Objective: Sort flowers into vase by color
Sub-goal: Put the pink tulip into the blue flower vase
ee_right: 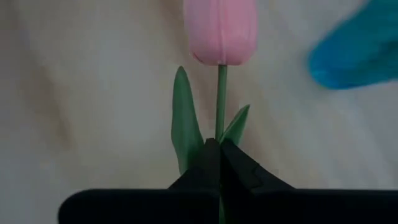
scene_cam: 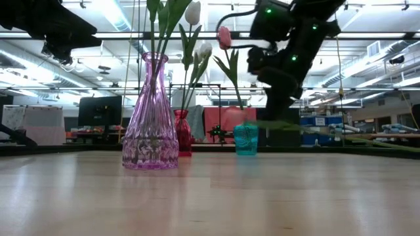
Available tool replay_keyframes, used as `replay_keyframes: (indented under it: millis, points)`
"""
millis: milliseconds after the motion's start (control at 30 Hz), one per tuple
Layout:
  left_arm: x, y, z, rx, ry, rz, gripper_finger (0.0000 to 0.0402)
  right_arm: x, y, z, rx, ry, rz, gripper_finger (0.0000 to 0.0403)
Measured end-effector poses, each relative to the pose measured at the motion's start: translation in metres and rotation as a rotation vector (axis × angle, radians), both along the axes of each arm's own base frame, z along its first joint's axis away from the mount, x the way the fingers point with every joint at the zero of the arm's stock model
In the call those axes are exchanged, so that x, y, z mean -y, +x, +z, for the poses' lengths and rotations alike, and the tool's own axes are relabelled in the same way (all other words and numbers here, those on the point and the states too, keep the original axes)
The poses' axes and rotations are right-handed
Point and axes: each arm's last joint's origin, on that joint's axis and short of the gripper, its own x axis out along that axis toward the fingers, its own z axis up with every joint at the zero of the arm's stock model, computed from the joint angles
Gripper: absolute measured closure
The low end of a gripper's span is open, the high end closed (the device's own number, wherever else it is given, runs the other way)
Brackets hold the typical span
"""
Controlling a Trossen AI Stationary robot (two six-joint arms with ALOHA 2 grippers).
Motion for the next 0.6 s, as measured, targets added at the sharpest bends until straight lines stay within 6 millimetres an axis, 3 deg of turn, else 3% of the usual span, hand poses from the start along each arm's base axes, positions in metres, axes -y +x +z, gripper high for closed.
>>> replay_keyframes:
  millis: [133, 367, 600]
  points:
    - [0.000, 0.000, 0.000, -0.002, 0.003, -0.006, 0.0220, 0.019, -0.022, 0.015, 0.095, -0.044, -0.032, 0.0396]
    - [0.000, 0.000, 0.001, 0.019, -0.045, 0.002, 0.0220, 0.047, -0.057, 0.034, 0.433, -0.164, -0.097, 0.0396]
    - [0.001, 0.001, 0.005, 0.062, -0.083, 0.003, 0.0220, 0.076, -0.072, 0.055, 0.808, -0.335, -0.093, 0.0396]
